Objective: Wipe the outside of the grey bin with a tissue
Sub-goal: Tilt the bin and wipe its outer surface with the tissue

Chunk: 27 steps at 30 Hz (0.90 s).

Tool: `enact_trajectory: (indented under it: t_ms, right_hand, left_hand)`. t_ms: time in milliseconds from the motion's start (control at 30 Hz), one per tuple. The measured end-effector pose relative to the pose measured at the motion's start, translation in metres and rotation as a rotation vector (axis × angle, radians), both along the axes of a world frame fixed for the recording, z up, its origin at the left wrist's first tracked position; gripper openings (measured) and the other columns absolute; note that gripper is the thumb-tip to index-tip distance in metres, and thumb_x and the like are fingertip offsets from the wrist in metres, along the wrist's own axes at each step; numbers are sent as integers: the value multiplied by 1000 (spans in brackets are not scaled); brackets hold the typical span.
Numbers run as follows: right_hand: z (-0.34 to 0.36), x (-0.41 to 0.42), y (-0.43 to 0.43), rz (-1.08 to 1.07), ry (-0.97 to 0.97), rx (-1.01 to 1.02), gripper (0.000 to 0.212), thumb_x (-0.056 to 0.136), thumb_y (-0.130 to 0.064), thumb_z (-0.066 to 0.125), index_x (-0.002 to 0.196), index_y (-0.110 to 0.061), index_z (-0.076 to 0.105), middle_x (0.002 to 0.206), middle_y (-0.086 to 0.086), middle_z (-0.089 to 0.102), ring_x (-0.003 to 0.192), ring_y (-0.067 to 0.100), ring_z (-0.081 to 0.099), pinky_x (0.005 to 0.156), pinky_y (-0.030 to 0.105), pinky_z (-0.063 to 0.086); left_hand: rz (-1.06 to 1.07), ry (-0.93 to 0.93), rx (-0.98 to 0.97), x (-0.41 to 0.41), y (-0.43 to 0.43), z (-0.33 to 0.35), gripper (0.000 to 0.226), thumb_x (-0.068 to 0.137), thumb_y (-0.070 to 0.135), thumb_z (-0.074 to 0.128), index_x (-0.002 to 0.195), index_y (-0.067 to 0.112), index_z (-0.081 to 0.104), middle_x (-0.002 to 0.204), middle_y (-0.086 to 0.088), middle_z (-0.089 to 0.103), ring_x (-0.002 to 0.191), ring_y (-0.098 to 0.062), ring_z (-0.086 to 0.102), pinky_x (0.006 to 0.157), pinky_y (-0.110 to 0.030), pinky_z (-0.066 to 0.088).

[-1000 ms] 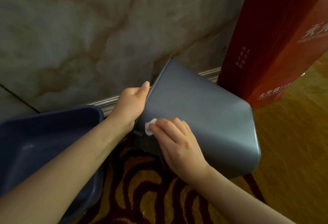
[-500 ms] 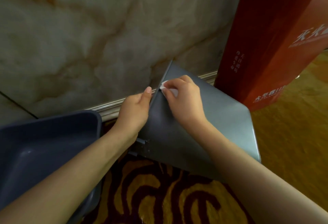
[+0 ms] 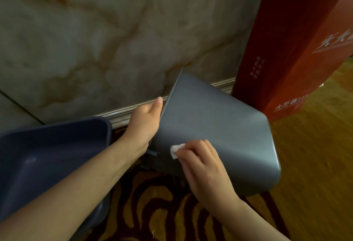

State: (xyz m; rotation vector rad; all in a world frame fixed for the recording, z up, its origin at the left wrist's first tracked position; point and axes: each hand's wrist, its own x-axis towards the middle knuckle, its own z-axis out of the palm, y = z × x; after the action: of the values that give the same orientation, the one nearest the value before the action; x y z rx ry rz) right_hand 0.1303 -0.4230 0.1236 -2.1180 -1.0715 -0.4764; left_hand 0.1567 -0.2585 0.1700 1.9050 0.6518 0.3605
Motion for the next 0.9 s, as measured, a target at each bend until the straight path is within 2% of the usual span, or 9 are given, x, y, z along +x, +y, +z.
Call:
enact_trajectory:
  t_ms: [100,233,367,500,600,667,733,800,900]
  right_hand:
    - [2,-1,1,-130,23,163,12,91,-11,52,97,-6,61,95,5,54,83,16,51,76,22,43]
    - [7,-1,27,-82,-31,108,13,93,-10,51,100,-6,61,94,9,58,80,20,50,72,31,46]
    - [-12,4,5,-147,-33,99,12,88,-4,57,100,-4,61,95,11,56,79,24,51,73,31,45]
    - [-41,4,-54,-399,78,180,15,88,-11,52,102,-9,57,101,7,50,90,17,48,81,22,39]
    - [-49,8,-91,-655,214,245,11,86,-1,60,96,-3,60,94,14,56,88,18,50,74,15,39]
    - [-39,11,-96,-764,349,308,10,85,-3,61,95,-4,62,95,10,56,87,19,53,71,12,37]
    - [-21,14,-79,-728,380,341,11,85,-7,61,96,-8,62,96,6,58,85,9,51,73,12,41]
    - [4,15,-45,-537,340,358,11,86,-8,61,96,-11,61,96,4,58,82,2,49,75,8,40]
    - [30,12,5,-243,263,329,9,88,-11,58,96,-13,58,95,4,56,88,9,50,78,15,40]
  left_hand:
    - [22,35,-16,2,0,3,36,92,46,39,83,16,57,79,-9,52,73,-18,50,67,-30,38]
    - [27,50,-35,7,-4,7,41,89,47,45,82,10,62,76,-13,53,71,-20,51,66,-34,41]
    - [-38,50,-58,8,1,4,38,89,41,51,91,5,65,82,-14,54,78,-23,52,83,-47,49]
    - [-83,61,15,5,5,-1,22,90,38,48,85,17,53,82,-9,47,77,-19,45,71,-32,35]
    - [-78,41,154,-2,-3,1,32,92,34,46,73,10,53,69,-10,42,65,-19,39,59,-28,26]
    - [-80,-4,237,-7,-11,7,41,93,32,45,61,6,44,56,-10,34,56,-21,34,52,-29,22]
    - [-107,-60,318,-11,-16,14,45,93,32,44,58,4,40,51,-10,32,52,-23,33,51,-32,21]
    - [-158,-125,420,-15,-19,20,48,93,32,45,62,-5,46,54,-22,42,55,-33,40,52,-37,26]
    - [-182,-224,550,-18,-22,27,40,92,28,49,70,-4,60,60,-26,55,60,-34,49,58,-37,31]
